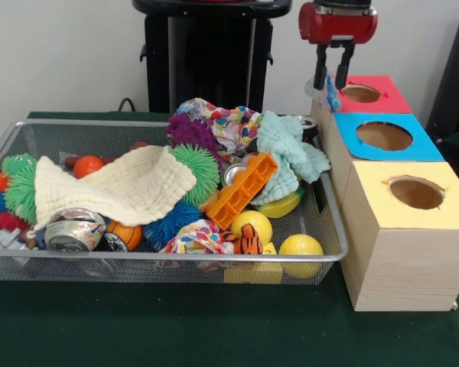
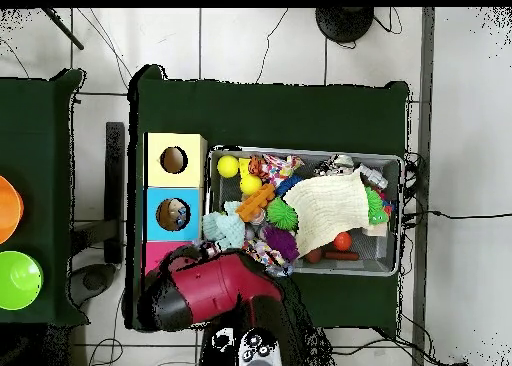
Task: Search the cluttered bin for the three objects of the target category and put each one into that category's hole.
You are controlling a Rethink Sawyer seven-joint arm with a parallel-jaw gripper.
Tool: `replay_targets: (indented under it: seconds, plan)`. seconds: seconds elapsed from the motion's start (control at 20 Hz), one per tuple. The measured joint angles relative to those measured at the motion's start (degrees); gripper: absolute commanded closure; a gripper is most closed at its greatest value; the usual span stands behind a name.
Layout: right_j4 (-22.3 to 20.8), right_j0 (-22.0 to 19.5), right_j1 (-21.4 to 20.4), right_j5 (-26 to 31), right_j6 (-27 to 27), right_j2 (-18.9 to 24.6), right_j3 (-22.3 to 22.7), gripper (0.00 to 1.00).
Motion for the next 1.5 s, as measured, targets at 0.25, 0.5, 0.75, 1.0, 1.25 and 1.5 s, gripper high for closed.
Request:
replay_targets:
  seconds: [0.25,0.5,0.75,1.0,1.25,1.5]
  plan:
    - [2.2,4.7,0.5,-2.5,2.6,-3.2,0.0,1.00]
    - [5.1,7.9,1.1,-4.5,3.8,-6.2,0.0,1.00]
    - [7.5,9.7,1.7,-4.7,3.8,-8.6,-0.1,1.00]
    - [9.7,11.7,2.6,-5.2,3.8,-10.9,-0.9,1.00]
    - [11.8,13.7,3.5,-5.5,3.8,-13.1,-1.7,1.00]
    - [14.5,17.0,4.7,-5.5,3.8,-15.5,-3.6,1.00]
